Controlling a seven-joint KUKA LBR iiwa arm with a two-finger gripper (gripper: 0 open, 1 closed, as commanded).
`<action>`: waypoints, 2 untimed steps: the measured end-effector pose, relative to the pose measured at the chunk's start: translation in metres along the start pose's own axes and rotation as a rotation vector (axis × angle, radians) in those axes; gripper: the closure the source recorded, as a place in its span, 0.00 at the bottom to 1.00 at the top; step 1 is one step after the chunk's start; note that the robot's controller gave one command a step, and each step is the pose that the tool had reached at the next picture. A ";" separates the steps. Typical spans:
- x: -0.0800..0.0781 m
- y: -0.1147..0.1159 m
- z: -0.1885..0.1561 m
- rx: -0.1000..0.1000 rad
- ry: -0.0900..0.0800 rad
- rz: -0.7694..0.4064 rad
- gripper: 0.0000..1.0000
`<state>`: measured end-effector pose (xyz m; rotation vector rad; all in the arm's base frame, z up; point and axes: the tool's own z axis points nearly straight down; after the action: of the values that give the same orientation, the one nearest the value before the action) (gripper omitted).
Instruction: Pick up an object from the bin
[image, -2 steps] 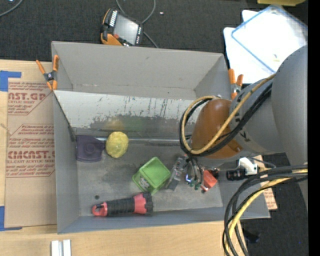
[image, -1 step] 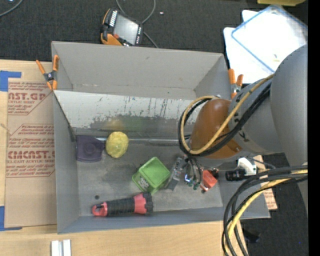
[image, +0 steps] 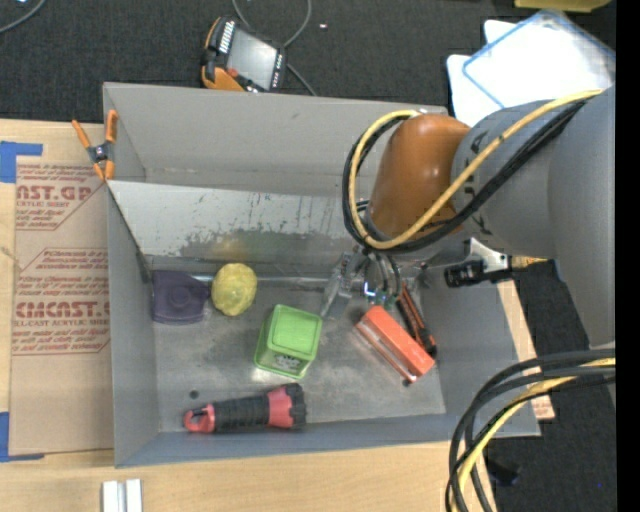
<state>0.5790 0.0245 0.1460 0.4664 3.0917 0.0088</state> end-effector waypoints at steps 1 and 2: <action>0.057 -0.009 0.068 0.012 0.021 0.419 1.00; 0.051 -0.032 0.054 0.004 0.008 0.132 1.00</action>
Offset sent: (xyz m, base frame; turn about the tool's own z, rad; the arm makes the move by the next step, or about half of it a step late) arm -0.0572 -0.0227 -0.0477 0.1067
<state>0.5211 0.0089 0.0907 0.6718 3.0632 0.0059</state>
